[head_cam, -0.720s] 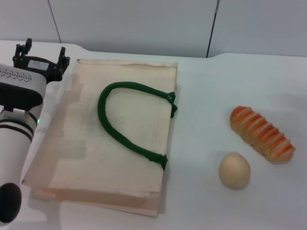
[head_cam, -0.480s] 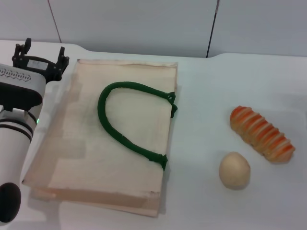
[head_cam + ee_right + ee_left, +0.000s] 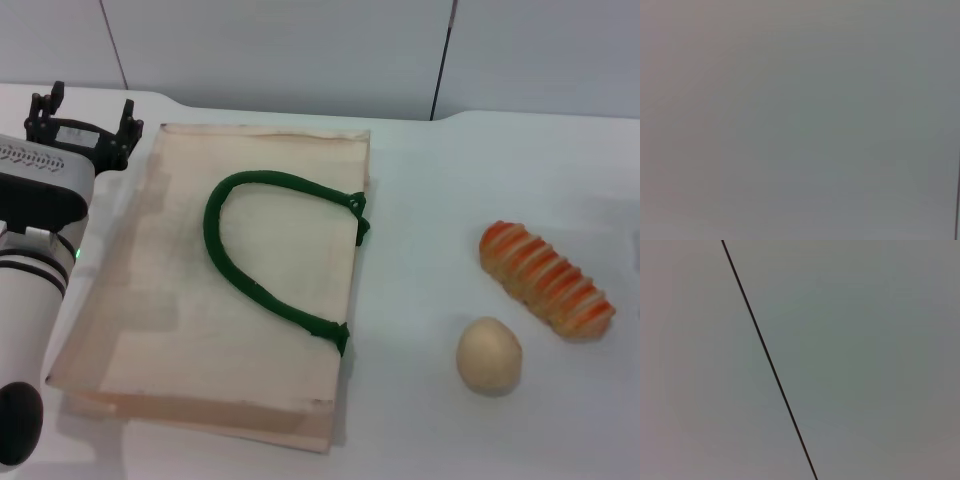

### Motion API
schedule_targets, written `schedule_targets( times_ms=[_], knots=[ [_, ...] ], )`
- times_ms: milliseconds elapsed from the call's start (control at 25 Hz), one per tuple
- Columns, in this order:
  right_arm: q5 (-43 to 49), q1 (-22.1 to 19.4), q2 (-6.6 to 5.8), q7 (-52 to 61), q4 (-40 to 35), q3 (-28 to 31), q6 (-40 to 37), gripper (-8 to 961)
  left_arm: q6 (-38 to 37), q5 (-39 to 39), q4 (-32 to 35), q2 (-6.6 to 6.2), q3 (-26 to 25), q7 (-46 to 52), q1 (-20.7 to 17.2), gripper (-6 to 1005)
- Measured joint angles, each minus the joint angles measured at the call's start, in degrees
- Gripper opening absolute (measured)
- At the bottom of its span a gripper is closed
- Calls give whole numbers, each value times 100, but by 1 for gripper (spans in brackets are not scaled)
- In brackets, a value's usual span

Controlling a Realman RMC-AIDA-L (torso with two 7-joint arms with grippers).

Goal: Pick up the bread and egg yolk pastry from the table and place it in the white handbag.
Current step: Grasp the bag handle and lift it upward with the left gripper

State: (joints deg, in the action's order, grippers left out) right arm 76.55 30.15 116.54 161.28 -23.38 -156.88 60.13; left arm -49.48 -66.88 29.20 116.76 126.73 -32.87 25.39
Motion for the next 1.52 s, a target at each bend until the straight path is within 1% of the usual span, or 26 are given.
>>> schedule_targets(
  times_ms=[280,400,440,520,680,800,920,1040,1240,1440,1520],
  knots=[
    [0,10,0,0,7,0,-23,621,76,-13,90,1,0,-1,-5,821],
    [0,9,-5,0,12,0,-35,621,431,-214,351,-25,-37,-211,18,820],
    [0,9,-9,0,22,0,-39,621,601,-339,497,-35,-72,-417,29,820],
    [1,6,-13,0,55,0,-65,621,810,-654,904,-38,-164,-1140,-39,819],
    [1,11,-15,0,77,0,-129,621,1049,-1140,1940,-71,-318,-2401,-419,818],
    [0,12,-17,0,80,36,-168,621,1376,-1233,2610,-97,-522,-2779,-696,817],
    [0,14,-20,0,80,66,-185,621,1972,-1241,3143,-104,-857,-2957,-915,816],
    [1,15,-25,0,79,68,-186,621,2688,-1244,3486,-91,-1236,-3137,-1064,815],
    [0,25,-27,0,81,70,-192,621,3662,-1302,3844,-72,-1673,-3482,-1203,813],
    [0,26,-29,0,99,70,-202,622,5027,-1284,4243,-75,-2260,-3579,-1347,812],
    [0,26,-33,0,109,71,-205,622,5447,-1195,4366,-76,-2434,-3581,-1398,811]
  ],
)
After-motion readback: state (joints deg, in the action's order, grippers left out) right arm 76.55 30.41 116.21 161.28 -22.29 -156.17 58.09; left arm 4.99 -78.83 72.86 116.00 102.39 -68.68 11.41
